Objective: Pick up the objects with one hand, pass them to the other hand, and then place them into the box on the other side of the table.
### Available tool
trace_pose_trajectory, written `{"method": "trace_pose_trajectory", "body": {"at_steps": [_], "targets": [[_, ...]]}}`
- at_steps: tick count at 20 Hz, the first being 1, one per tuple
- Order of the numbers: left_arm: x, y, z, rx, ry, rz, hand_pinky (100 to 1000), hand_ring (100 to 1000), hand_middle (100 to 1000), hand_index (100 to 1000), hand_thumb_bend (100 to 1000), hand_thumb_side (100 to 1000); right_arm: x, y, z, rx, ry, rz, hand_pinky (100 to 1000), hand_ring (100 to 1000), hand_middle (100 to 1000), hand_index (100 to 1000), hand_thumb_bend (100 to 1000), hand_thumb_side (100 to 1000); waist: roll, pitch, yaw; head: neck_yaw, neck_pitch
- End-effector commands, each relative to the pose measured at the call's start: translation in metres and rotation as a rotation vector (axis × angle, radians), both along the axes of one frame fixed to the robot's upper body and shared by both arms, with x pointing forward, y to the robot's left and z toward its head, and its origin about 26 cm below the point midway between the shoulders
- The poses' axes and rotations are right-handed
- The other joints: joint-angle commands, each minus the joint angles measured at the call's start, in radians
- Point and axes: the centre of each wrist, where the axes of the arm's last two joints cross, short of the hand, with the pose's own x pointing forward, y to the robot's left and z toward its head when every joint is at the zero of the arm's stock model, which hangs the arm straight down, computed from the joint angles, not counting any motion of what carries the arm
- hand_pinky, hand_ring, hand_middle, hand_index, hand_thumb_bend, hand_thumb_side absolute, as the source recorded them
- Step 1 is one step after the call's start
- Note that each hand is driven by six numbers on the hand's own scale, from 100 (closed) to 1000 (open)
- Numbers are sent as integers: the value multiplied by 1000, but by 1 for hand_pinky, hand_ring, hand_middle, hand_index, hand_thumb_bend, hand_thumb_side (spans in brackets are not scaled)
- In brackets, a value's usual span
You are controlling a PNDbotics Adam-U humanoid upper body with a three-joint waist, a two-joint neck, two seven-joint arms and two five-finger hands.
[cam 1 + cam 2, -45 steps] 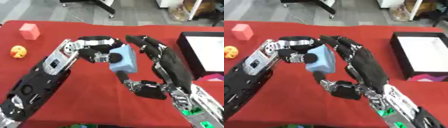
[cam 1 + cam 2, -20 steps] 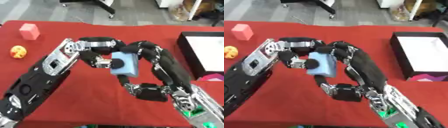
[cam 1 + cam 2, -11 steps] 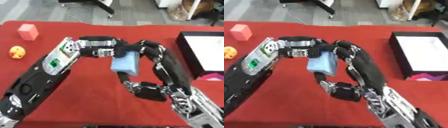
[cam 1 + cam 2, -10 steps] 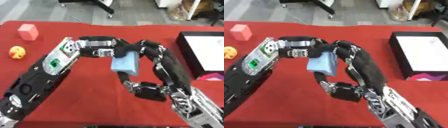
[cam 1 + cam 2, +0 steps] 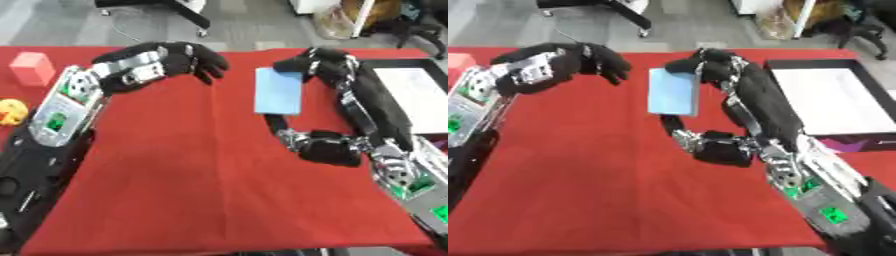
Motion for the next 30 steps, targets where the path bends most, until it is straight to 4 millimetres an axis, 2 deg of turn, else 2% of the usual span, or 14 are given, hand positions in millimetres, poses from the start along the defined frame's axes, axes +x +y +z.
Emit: {"method": "trace_pose_trajectory", "body": {"at_steps": [1,2,5,10,12,15,19,23,25,26,27,28,30], "targets": [[-2,38,22,-78,-68,67,797,821,805,893,124,989,5,-35,18,-9,-46,-119,523,664,394,579,100,127,1,-14,4,-36,-3],[-5,47,24,-121,-65,104,788,811,793,880,107,951,5,-46,19,2,-38,-175,518,666,394,581,100,123,1,-12,7,-47,-3],[-17,68,28,-231,-59,205,779,801,781,867,100,913,3,-76,21,48,13,-397,504,676,401,597,102,125,2,-10,18,-85,-3],[-45,89,22,-385,-39,314,767,785,762,853,100,856,4,-106,27,194,194,-802,469,713,413,638,102,136,9,-8,47,-146,-3],[-55,92,20,-430,-33,341,766,784,761,852,100,847,19,-120,24,266,271,-947,464,726,420,652,100,141,14,-8,64,-170,-3],[-68,90,19,-485,-36,357,768,783,759,853,100,835,52,-151,11,356,353,-1117,471,734,431,665,103,142,23,-8,96,-208,-3],[-81,86,21,-531,-47,353,769,781,756,854,100,820,88,-193,-11,363,430,-1279,492,750,465,703,131,160,29,-6,133,-250,-3],[-89,83,22,-554,-50,347,769,779,754,854,100,817,107,-233,-33,360,520,-1421,513,769,500,750,145,188,33,-3,163,-278,-3],[-91,83,23,-559,-51,350,769,778,753,855,100,814,110,-248,-42,364,555,-1479,528,783,531,775,179,219,34,-1,172,-287,-3],[-92,83,23,-561,-52,352,769,779,753,855,100,814,111,-253,-46,364,577,-1497,553,813,592,830,257,234,35,-1,174,-290,-3],[-93,84,23,-563,-53,354,768,779,753,855,100,813,111,-256,-50,362,612,-1500,568,827,628,864,276,328,35,-1,175,-292,-3],[-94,84,23,-564,-54,356,768,779,753,856,100,814,111,-259,-52,357,642,-1495,581,836,666,891,320,369,35,-1,175,-293,-3],[-94,85,23,-563,-53,359,769,780,754,856,100,813,110,-262,-55,337,687,-1485,640,889,778,965,461,472,34,-2,174,-294,-3]]}}
